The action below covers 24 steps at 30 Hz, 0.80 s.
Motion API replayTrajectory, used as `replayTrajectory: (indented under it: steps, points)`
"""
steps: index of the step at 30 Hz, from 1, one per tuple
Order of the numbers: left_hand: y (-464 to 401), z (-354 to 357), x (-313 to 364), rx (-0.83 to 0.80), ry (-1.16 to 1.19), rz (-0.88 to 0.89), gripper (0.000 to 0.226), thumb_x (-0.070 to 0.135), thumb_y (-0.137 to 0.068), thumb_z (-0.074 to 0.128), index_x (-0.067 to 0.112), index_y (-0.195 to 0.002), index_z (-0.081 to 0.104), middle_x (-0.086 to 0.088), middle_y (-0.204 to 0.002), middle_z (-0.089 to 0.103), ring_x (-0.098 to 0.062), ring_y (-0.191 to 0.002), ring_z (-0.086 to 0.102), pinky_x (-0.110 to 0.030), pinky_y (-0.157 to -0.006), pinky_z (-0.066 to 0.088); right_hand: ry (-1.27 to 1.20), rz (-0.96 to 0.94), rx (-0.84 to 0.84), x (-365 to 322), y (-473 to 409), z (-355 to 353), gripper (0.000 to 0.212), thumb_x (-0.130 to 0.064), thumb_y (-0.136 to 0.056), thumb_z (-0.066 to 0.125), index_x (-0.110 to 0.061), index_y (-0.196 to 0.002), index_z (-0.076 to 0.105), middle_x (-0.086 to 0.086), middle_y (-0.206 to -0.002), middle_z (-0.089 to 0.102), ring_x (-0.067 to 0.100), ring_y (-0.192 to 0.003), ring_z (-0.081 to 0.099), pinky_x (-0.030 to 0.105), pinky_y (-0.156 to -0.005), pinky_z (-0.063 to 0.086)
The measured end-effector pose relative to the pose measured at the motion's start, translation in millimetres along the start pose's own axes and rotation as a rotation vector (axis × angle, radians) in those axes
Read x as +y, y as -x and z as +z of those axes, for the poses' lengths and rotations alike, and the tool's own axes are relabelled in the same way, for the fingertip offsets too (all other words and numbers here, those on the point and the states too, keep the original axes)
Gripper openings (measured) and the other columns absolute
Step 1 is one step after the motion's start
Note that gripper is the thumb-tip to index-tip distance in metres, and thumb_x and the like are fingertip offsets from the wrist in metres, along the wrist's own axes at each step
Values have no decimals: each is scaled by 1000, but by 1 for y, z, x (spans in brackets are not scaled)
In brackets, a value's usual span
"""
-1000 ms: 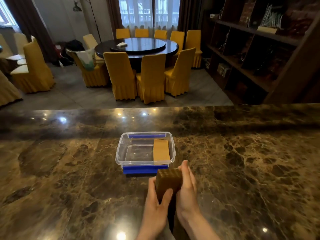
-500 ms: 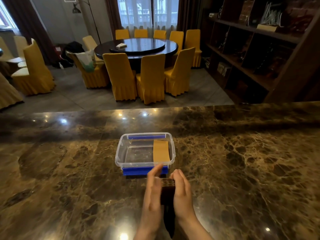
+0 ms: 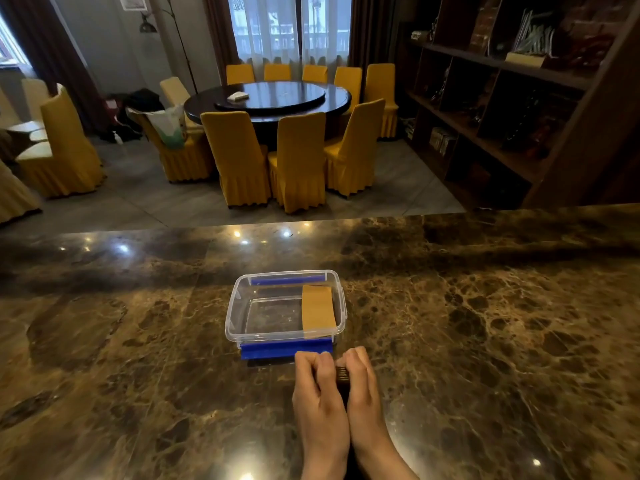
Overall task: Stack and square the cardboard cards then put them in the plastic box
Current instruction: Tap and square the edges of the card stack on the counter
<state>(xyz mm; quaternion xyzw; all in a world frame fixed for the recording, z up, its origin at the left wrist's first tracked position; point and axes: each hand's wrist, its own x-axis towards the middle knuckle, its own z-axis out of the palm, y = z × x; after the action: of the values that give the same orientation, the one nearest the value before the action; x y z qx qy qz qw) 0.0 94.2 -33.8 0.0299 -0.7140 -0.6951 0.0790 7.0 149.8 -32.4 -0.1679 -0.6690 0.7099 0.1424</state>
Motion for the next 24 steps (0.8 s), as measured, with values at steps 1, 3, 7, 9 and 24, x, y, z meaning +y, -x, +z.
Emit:
replayTrajectory:
  steps: [1,3,7,9,24]
  points:
    - [-1,1,0,-5,-6,6,40,63,-85,39,25,-78,50,2,-73,66,-11,-62,60,-27,-62,49,-8,7,-1,0,-1,-2,38,-41,-90,40,-8,-78,53,-10,-66,61,3,-65,57,17,-64,48]
    - [-7,1,-2,-15,-35,14,40,64,-83,38,26,-76,50,5,-69,65,-7,-59,58,-20,-58,45,-31,27,-19,-1,-5,-3,39,-44,-89,41,-10,-77,55,-12,-67,62,1,-65,58,15,-64,49]
    - [-11,-5,-7,-16,-29,-35,50,67,-78,44,18,-78,55,2,-72,67,-8,-61,60,-32,-65,47,-81,116,-42,3,-3,0,34,-53,-81,62,-19,-80,60,-10,-75,66,-1,-74,65,15,-67,53]
    - [-10,-2,-6,-11,-15,-75,59,68,-78,43,10,-77,56,6,-67,66,-5,-58,58,-37,-65,46,-78,178,-18,5,-2,2,50,-62,-79,55,-15,-98,61,6,-105,66,21,-108,65,37,-97,54]
    - [-4,0,-4,30,-6,-124,60,68,-78,39,10,-76,56,-4,-72,66,-18,-64,60,-41,-68,48,0,160,-20,10,-4,1,49,-54,-90,43,-8,-89,59,24,-103,63,35,-99,60,57,-99,47]
